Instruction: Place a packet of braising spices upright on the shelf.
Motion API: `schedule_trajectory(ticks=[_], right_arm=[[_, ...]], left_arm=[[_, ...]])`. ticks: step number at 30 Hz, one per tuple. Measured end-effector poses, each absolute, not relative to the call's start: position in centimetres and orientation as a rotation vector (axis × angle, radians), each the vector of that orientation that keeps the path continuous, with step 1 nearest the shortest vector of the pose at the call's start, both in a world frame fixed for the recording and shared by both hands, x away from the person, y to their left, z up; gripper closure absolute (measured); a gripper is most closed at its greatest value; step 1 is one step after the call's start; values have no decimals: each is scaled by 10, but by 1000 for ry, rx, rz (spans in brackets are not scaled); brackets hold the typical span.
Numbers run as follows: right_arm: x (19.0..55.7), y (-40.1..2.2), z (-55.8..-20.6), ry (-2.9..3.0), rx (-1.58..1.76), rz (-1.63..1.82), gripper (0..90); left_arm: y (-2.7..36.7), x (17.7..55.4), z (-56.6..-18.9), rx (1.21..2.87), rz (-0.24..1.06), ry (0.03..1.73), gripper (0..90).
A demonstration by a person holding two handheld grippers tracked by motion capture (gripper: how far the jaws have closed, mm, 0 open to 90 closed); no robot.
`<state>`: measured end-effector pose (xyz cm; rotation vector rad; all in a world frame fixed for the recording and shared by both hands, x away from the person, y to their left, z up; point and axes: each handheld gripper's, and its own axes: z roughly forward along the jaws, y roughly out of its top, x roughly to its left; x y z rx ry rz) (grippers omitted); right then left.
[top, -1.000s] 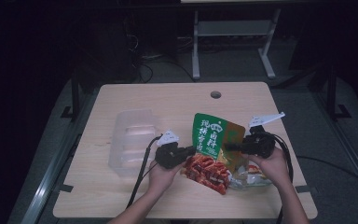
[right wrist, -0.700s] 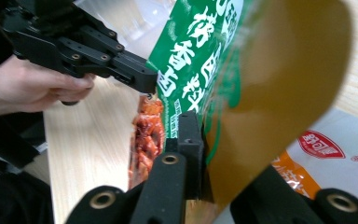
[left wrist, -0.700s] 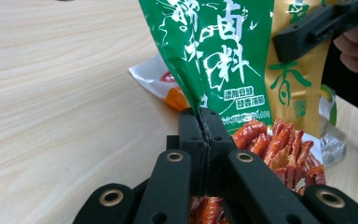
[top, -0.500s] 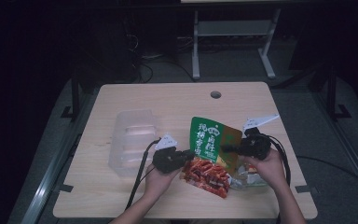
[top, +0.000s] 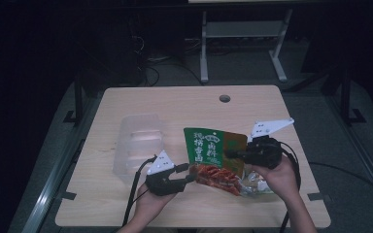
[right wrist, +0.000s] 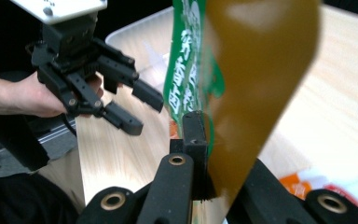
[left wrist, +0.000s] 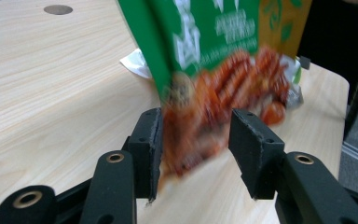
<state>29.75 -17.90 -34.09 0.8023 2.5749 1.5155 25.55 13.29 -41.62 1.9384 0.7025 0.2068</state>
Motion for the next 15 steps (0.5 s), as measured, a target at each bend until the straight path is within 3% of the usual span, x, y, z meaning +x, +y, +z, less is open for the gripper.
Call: schedule_trajectory(ticks=[15], right_arm=[[312, -176, -315, 2509, 819, 1475, 897]], left_arm=[[141, 245, -423, 1977, 228, 616, 498]])
